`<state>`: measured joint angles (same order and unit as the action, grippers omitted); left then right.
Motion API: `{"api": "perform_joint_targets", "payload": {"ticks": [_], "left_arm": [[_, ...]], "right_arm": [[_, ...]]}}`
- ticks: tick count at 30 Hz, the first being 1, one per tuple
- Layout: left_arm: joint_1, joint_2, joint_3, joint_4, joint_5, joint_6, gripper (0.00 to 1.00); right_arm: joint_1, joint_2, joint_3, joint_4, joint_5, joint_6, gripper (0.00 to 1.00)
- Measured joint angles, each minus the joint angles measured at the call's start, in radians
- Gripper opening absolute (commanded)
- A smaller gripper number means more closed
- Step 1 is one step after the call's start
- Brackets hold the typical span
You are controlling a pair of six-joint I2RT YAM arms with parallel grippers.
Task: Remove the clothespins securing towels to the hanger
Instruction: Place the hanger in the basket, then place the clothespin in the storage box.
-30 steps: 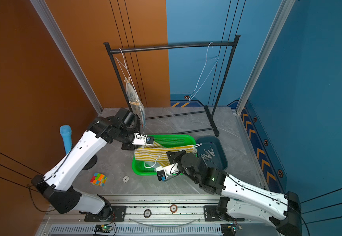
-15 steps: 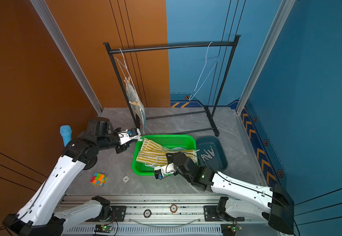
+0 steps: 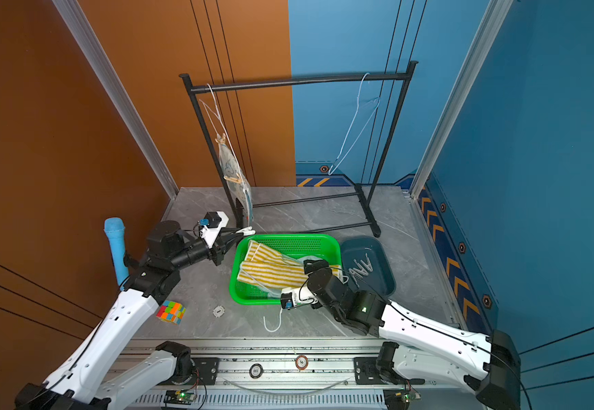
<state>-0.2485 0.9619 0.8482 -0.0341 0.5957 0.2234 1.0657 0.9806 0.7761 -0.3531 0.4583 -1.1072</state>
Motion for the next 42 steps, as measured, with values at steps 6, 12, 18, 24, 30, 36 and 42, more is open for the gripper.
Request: {"api": "perform_joint_targets", "payload": {"ticks": [6, 12, 18, 24, 30, 36, 42], "left_arm": [[0.001, 0.034, -0.028, 0.106, 0.034, -0.093, 0.0], [0.002, 0.085, -0.06, 0.208, 0.076, -0.192, 0.0], [0.002, 0.138, -0.064, 0.264, 0.131, -0.259, 0.0], [-0.001, 0.165, -0.092, 0.321, 0.167, -0.303, 0.0], [-0.002, 0.182, -0.117, 0.331, 0.176, -0.343, 0.0], [-0.003, 0.189, -0.121, 0.338, 0.179, -0.383, 0.0], [-0.003, 0.216, -0.121, 0.342, 0.203, -0.417, 0.0]], "right_arm": [[-0.014, -0.026, 0.07, -0.063, 0.07, 0.032, 1.0], [-0.019, -0.043, 0.143, -0.064, 0.056, 0.109, 1.0], [-0.019, -0.043, 0.153, 0.007, -0.022, 0.206, 1.0], [-0.032, -0.012, 0.153, 0.117, -0.112, 0.276, 1.0], [-0.032, 0.023, 0.106, 0.245, -0.179, 0.298, 1.0], [-0.033, 0.072, 0.058, 0.352, -0.257, 0.301, 1.0], [-0.041, 0.159, 0.058, 0.447, -0.342, 0.301, 1.0]]}}
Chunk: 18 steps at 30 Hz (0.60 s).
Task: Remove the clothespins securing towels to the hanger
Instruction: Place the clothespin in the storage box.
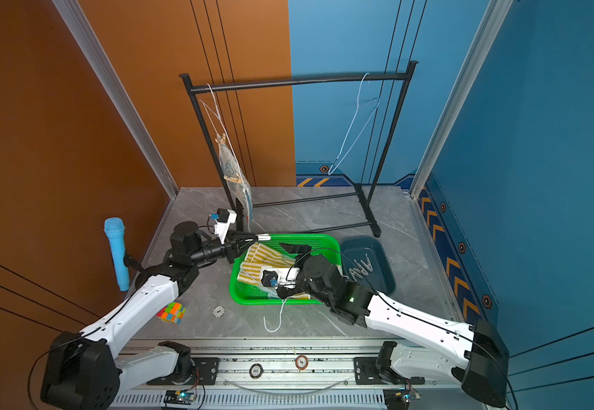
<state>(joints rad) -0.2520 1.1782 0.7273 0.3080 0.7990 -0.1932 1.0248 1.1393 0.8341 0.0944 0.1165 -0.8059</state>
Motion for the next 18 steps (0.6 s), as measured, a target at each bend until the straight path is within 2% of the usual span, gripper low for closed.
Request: {"api": "perform_joint_targets", "payload": {"ticks": [4, 10, 18], "left_arm": [[-0.003, 0.008, 0.0, 0.002, 0.024, -0.011, 0.0], [-0.003, 0.009, 0.0, 0.003, 0.058, -0.014, 0.0], [-0.003, 0.012, 0.0, 0.008, 0.087, -0.014, 0.0]], "right_arm": [[-0.023, 0.084, 0.024, 0.029, -0.066, 0.0, 0.99], [-0.108, 0.174, 0.114, 0.032, -0.18, 0.0, 0.92], [-0.167, 0.268, 0.192, 0.033, -0.26, -0.016, 0.73]]}}
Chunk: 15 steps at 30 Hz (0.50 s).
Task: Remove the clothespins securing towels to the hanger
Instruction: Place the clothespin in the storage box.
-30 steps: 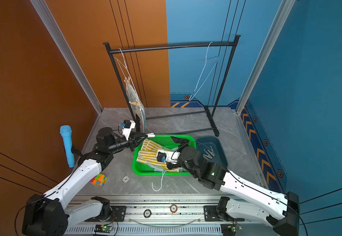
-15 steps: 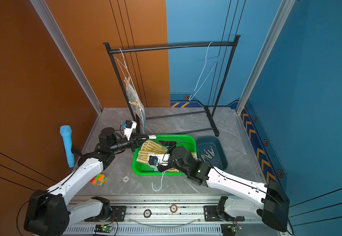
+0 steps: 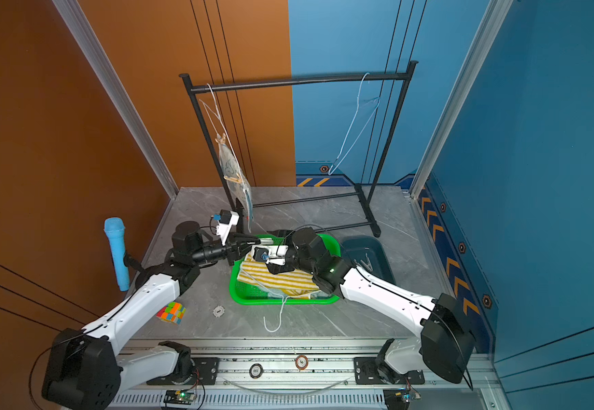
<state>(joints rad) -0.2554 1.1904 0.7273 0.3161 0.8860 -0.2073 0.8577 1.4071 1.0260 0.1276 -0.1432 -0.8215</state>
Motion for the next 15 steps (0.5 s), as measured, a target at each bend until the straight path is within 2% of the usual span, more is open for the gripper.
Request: {"api": "perform_joint_targets", "payload": {"ticks": [6, 11, 15], "left_arm": [[-0.001, 0.013, 0.0, 0.002, 0.015, 0.0, 0.0], [-0.001, 0.014, 0.0, 0.002, 0.022, 0.0, 0.0], [-0.001, 0.014, 0.0, 0.002, 0.031, 0.0, 0.0]], "right_arm": [[-0.007, 0.079, 0.019, 0.007, -0.013, -0.018, 0.58], [-0.007, 0.093, 0.019, 0.031, 0.002, -0.028, 0.43], [-0.007, 0.093, 0.019, 0.056, 0.02, -0.036, 0.34]]}}
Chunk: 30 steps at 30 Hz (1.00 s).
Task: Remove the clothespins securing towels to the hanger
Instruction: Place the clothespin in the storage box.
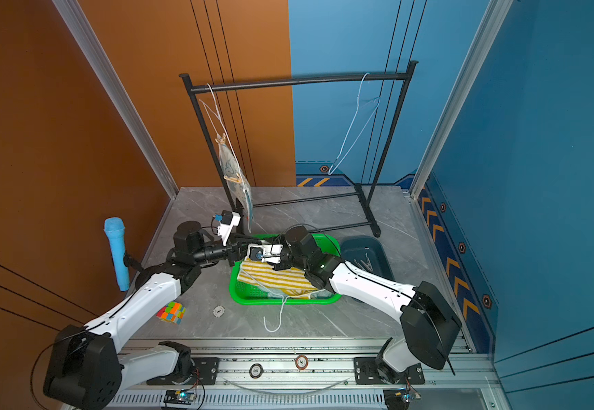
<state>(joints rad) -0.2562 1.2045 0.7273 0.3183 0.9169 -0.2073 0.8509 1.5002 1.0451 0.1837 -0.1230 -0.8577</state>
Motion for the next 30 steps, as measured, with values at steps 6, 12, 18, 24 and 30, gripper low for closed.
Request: {"api": "perform_joint_targets", "payload": {"ticks": [6, 12, 18, 24, 30], "left_arm": [[0.0, 0.0, 0.0, 0.0, 0.005, 0.0, 0.0], [0.0, 0.001, 0.0, 0.003, 0.004, -0.008, 0.33], [0.0, -0.001, 0.0, 0.006, 0.004, 0.006, 0.59], [0.005, -0.034, -0.002, 0.004, -0.024, 0.033, 0.8], [0.013, -0.13, -0.031, 0.007, -0.108, 0.079, 0.99]], "right_arm": [[0.002, 0.0, 0.0, 0.02, 0.027, -0.004, 0.2], [0.009, 0.0, 0.0, 0.021, 0.05, -0.009, 0.11], [0.015, 0.0, 0.0, 0.027, 0.079, -0.009, 0.1], [0.015, -0.007, 0.0, 0.023, 0.124, -0.009, 0.1], [0.024, -0.041, 0.0, -0.033, 0.2, 0.006, 0.09]]}}
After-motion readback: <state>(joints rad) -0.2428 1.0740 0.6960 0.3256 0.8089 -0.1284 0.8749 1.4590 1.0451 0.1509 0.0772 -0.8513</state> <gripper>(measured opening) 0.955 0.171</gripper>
